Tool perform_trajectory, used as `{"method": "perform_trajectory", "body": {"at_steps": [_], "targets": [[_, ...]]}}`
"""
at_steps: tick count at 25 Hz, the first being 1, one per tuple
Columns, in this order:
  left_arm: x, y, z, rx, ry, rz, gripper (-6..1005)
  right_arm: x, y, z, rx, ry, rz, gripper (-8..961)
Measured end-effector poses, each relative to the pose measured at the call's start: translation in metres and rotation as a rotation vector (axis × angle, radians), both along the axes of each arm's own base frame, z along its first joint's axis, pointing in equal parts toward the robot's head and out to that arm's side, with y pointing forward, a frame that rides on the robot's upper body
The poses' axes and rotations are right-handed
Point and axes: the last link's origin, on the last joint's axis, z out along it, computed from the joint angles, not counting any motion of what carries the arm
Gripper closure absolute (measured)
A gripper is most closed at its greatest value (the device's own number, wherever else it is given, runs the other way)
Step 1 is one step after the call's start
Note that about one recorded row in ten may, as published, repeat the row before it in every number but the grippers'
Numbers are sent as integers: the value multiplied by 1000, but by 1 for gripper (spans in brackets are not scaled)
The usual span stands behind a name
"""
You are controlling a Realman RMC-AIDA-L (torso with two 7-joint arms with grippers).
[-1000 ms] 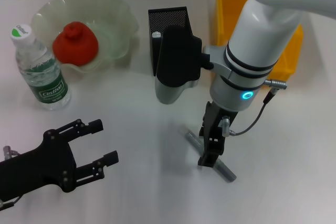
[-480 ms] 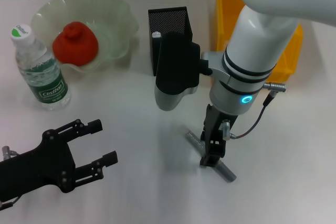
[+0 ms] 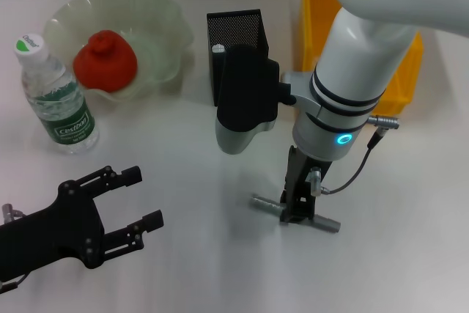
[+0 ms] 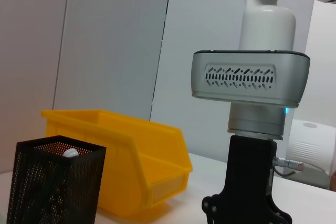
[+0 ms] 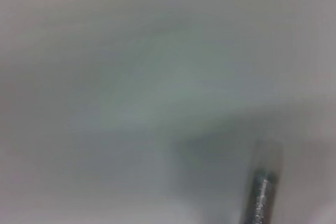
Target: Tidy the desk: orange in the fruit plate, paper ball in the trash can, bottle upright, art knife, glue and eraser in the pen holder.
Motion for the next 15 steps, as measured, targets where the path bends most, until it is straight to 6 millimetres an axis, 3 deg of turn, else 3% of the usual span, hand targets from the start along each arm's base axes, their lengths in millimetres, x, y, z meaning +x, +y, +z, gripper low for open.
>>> {"method": "perform_trajectory", "body": {"at_steps": [15], "targets": [[1, 1, -1, 0, -2, -2, 241, -1, 2, -1, 13, 13, 9, 721]]}}
